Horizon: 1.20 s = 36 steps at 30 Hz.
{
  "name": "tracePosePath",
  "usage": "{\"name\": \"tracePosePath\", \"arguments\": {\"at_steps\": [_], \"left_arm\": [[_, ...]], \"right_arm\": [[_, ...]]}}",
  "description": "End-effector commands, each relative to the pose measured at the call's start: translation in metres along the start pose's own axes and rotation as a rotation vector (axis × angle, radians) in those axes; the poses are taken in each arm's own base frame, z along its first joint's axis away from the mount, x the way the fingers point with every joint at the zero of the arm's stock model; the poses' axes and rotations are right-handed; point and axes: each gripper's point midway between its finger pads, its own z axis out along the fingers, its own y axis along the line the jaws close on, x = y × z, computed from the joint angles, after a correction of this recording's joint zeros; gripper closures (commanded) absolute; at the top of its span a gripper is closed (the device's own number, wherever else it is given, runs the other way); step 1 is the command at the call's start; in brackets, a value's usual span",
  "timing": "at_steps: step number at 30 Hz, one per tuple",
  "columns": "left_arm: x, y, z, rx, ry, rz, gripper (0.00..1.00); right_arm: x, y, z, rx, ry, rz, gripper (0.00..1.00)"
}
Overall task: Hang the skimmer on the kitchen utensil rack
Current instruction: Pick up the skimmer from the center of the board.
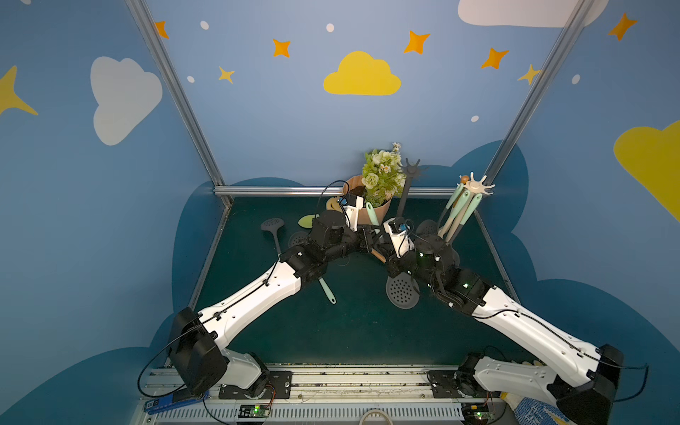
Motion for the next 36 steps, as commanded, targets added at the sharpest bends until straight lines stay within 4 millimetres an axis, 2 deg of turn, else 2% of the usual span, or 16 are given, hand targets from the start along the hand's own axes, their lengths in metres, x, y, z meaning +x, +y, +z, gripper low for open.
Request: {"name": "tracePosePath", "arguments": {"at_steps": [1,6,8,19,21,22,24,25,30,36], "left_arm": [[-0.01,-0.026,-0.012,0.1,-0.032,0.042,0.97],[-0.009,-0.039,-0.018,0.186,-0.036,0.074,0.97],[-0.008,-0.04,-0.02,0.197,-0.036,0.069,0.97],[-0.006,-0.045,-0.022,0.231,-0.024,0.077,0.96],[-0.005,-0.044,-0.022,0.232,-0.021,0.075,0.89],[-0.005,-0.044,-0.022,0.232,-0.02,0.073,0.79],[-0.006,-0.044,-0.023,0.23,-0.02,0.072,0.46],[-0.007,-0.044,-0.024,0.231,-0.018,0.071,0.37],[-0.011,-0.046,-0.035,0.234,-0.025,0.069,0.3],[-0.015,-0.042,-0.051,0.205,-0.013,0.059,0.29]], "right_arm": [[-0.016,0.002,-0.011,-0.05,-0.058,0.023,0.94],[-0.016,0.004,-0.017,-0.124,-0.058,0.04,0.86],[-0.016,0.001,-0.018,-0.128,-0.059,0.054,0.85],[-0.02,-0.001,-0.021,-0.156,-0.06,0.064,0.99],[-0.02,-0.001,-0.021,-0.158,-0.058,0.064,0.98],[-0.019,-0.002,-0.022,-0.159,-0.054,0.065,0.98],[-0.018,-0.003,-0.024,-0.157,-0.044,0.064,0.99],[-0.018,-0.004,-0.025,-0.158,-0.037,0.061,0.99],[-0.014,-0.012,-0.04,-0.138,-0.003,0.052,0.98],[-0.006,-0.029,-0.073,-0.093,0.04,0.049,0.97]]}}
